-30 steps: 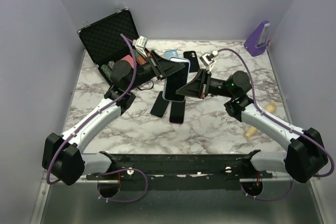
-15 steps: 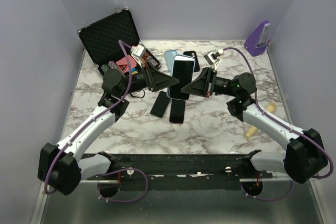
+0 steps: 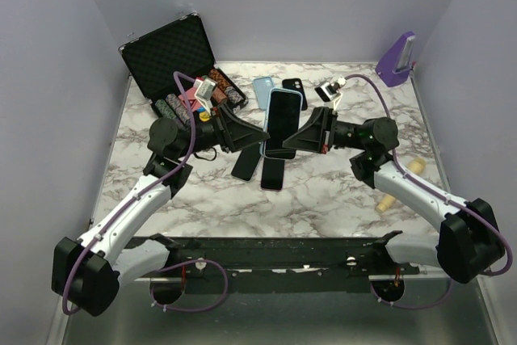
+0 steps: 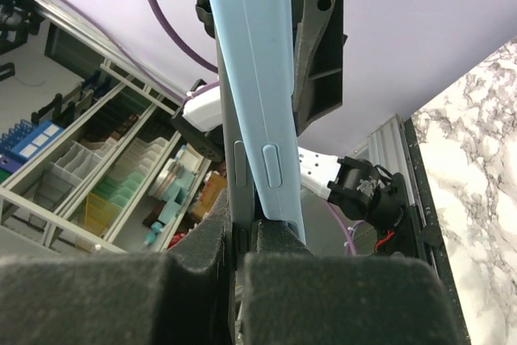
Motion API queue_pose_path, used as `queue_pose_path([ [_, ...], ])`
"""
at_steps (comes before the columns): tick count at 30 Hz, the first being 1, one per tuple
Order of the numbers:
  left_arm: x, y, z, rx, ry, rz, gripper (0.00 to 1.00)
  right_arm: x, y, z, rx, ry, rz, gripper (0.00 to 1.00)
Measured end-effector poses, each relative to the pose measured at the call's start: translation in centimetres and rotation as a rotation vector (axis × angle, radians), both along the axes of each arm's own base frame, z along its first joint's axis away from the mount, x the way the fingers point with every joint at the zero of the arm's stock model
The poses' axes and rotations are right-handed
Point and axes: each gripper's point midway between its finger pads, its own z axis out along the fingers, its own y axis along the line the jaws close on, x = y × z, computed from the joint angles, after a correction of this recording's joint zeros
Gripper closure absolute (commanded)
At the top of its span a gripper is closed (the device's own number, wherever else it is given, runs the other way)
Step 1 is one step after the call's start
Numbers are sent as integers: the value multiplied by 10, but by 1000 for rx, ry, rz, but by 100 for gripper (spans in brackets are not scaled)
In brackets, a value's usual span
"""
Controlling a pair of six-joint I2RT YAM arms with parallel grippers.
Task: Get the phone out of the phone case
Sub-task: Remove the phone case from the phone.
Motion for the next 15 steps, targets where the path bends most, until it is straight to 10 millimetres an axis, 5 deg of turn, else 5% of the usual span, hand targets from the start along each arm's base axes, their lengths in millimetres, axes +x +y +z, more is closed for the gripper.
queue_pose_path([
  [5, -8, 3, 1, -5, -40, -7, 49, -8, -3, 4, 9, -24, 22, 100],
  [15, -14, 4, 7, -17, -84, -24, 70, -18, -9, 14, 38, -54, 48, 99],
])
